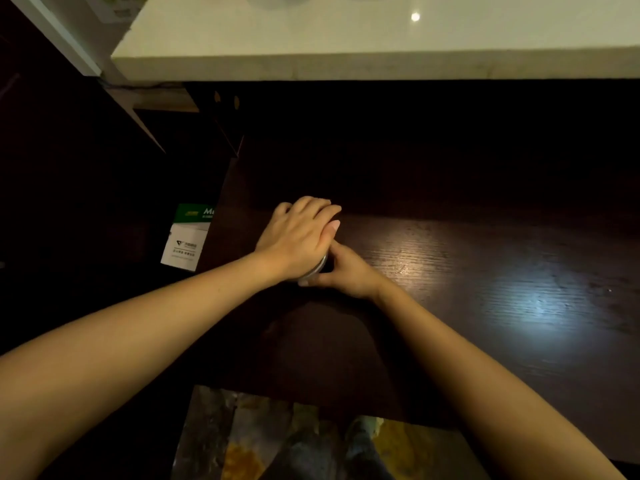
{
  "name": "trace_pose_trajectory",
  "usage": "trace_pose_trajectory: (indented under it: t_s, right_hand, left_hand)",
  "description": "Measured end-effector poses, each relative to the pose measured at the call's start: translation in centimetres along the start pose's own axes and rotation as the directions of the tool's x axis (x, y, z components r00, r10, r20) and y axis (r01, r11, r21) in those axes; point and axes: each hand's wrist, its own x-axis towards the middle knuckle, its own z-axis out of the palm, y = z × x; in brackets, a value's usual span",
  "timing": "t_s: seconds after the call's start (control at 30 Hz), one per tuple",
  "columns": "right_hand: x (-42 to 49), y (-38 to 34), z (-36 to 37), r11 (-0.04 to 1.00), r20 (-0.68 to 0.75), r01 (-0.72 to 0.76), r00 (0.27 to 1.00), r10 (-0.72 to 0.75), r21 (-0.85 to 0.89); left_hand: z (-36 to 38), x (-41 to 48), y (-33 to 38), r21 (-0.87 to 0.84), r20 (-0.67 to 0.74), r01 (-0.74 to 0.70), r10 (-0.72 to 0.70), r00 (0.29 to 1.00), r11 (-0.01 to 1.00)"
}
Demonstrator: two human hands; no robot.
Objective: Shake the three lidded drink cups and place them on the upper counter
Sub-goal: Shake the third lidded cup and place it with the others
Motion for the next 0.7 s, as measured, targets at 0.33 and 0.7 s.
trace_pose_trajectory:
  t_s: [0.33, 0.7]
  right_hand:
    - [-0.7, 0.7, 3.2, 0.993, -0.382, 0.106, 0.921, -0.079, 0.052]
    - [-2.3, 1.5, 5.9, 0.978, -0.502, 0.130, 0.843, -0.197, -0.165]
  left_hand:
    - [-1.1, -0.7, 0.7, -0.061, 0.041, 0.329, -0.327, 0.944, 0.942]
    - [0.0, -2.2, -0.4, -0.388, -0.044, 0.382, -0.430, 0.902, 0.839]
